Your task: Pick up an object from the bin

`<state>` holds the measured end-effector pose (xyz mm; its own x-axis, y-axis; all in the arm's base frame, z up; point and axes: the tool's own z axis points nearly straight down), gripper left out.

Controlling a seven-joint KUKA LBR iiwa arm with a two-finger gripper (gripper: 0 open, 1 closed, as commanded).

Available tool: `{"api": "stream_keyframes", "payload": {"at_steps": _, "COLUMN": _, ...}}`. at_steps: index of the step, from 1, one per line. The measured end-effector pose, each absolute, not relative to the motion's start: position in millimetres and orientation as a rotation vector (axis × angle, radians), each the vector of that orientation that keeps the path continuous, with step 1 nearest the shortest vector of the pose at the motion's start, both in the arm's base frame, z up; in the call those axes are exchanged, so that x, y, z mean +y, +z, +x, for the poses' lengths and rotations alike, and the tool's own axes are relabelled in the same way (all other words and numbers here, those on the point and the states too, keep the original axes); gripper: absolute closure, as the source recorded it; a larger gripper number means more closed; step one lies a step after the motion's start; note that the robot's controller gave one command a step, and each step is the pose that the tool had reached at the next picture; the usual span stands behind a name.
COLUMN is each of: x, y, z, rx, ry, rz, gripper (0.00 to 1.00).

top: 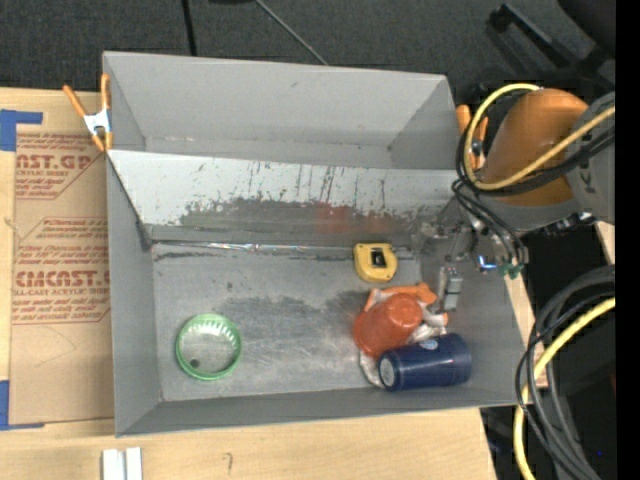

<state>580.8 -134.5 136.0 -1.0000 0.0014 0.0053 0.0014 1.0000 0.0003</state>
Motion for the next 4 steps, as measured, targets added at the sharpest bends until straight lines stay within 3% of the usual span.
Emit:
{"api": "stream_keyframes", "payload": {"at_steps": 1, "x": -134.0, "y": 140.8, "z": 582.7, "rx": -3.143, "ry": 0.001, "rz": 0.000, "gripper": 0.00}}
{"api": "stream_keyframes", "payload": {"at_steps": 2, "x": -114.4, "y": 87.0, "z": 570.8, "rx": -3.149, "ry": 0.004, "rz": 0.042, "gripper": 0.00}}
{"api": "stream_keyframes", "payload": {"at_steps": 3, "x": -106.7, "y": 73.4, "z": 566.0, "rx": -3.154, "ry": 0.003, "rz": 0.030, "gripper": 1.00}}
{"api": "stream_keyframes", "payload": {"at_steps": 4, "x": -106.7, "y": 72.8, "z": 566.0, "rx": -3.154, "ry": 0.003, "rz": 0.030, "gripper": 1.00}}
